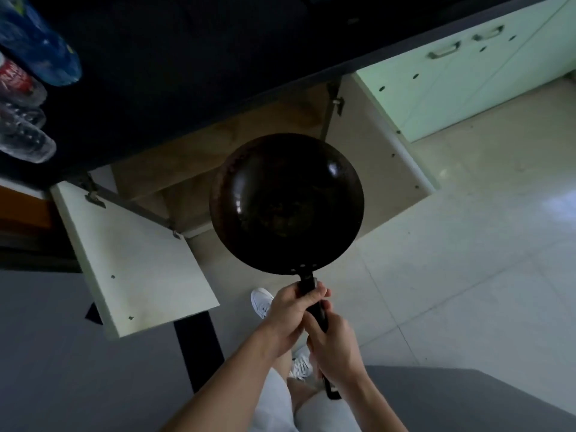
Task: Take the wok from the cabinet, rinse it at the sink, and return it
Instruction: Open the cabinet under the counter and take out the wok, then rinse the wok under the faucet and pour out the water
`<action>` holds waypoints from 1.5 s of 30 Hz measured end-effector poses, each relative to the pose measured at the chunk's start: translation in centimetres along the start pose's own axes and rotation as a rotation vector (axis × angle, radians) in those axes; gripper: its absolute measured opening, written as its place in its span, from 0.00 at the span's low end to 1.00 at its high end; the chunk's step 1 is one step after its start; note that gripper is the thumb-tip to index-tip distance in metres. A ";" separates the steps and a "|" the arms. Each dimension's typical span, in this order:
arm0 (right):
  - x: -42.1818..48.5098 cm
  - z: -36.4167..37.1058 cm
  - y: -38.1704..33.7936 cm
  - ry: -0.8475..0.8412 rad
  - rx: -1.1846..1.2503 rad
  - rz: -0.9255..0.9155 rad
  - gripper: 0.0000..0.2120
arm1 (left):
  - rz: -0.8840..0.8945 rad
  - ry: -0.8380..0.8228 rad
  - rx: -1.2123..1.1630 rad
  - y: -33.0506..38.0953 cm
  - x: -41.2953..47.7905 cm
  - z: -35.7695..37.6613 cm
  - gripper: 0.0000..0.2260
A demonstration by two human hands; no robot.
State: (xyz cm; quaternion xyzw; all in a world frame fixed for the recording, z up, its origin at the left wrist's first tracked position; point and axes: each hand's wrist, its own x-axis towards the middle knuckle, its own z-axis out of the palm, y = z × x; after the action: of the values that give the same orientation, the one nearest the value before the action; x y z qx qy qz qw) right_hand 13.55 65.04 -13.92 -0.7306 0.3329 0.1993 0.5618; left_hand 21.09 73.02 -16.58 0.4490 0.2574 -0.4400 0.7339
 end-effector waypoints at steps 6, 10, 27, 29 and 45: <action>-5.5 -1.5 -1.1 0.101 0.041 -0.024 0.15 | 0.015 -0.060 0.008 -0.7 -5.0 3.1 0.07; -7.4 -2.9 -2.5 0.145 0.047 -0.053 0.18 | 0.002 -0.031 -0.009 0.3 -7.5 5.8 0.08; -5.7 -8.6 -11.3 0.365 0.403 -0.134 0.13 | 0.082 -0.303 0.287 9.8 -6.7 15.0 0.04; -4.6 -9.4 -12.4 0.386 0.442 -0.124 0.12 | 0.055 -0.328 0.321 11.1 -5.7 16.5 0.05; 0.5 -16.3 -15.2 0.718 0.615 -0.001 0.14 | -0.205 -0.608 0.585 13.9 2.7 26.5 0.08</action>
State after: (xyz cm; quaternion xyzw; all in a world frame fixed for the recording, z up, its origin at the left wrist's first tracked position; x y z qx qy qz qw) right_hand 23.38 51.64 0.91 -0.5531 0.5495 -0.1740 0.6016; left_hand 34.08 51.31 -0.34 0.4602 -0.0629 -0.6772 0.5707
